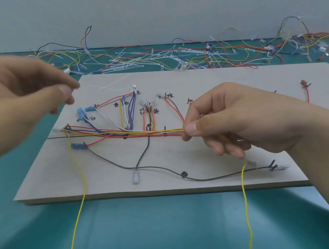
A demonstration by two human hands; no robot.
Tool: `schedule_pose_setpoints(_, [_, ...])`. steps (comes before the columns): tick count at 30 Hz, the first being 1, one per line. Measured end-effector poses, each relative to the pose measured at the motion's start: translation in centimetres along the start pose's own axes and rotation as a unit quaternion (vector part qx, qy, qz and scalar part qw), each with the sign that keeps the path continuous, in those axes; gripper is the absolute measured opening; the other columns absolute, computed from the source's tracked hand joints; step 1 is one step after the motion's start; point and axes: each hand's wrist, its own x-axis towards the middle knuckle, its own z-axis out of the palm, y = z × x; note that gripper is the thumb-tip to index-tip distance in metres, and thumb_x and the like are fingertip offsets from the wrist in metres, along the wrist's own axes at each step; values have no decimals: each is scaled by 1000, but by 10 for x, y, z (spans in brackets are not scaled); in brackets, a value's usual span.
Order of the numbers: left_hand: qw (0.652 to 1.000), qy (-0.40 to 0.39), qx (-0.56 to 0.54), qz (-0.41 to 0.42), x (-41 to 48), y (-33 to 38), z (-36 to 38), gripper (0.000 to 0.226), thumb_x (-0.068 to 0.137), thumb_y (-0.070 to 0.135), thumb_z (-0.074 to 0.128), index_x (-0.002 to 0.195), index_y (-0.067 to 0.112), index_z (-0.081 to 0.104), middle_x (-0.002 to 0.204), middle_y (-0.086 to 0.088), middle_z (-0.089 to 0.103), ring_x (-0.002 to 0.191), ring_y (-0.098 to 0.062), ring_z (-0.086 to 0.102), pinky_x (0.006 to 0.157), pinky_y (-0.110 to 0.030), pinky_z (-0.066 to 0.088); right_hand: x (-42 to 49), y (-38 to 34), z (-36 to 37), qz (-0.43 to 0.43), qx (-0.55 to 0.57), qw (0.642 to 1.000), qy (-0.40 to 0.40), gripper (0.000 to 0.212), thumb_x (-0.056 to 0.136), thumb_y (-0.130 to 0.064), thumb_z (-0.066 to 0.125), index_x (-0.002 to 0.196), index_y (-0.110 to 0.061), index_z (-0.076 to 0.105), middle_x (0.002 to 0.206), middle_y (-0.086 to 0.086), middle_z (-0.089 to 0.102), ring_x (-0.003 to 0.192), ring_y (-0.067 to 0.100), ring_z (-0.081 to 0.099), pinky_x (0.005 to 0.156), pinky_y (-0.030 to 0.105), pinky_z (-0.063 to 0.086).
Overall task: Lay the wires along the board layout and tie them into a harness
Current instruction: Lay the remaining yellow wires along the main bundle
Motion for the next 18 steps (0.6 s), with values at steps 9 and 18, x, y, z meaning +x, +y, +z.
schedule_pose_setpoints(9, [991,-96,-13,-87,19,-59,-8,43,64,61,73,92,29,79,61,2,69,46,-6,54,54,-20,46,5,5,2,10,-11,1000,9,10,90,-13,66,81,-11,71,53,18,63,33,19,52,34,17,31])
schedule_pose_setpoints(18, [984,-144,-70,-73,0,-79,-13,35,67,46,82,97,29,80,78,4,77,56,-11,68,59,-10,52,7,5,7,30,-64,998,-5,8,88,-19,69,82,-16,72,57,16,68,25,15,36,35,12,24])
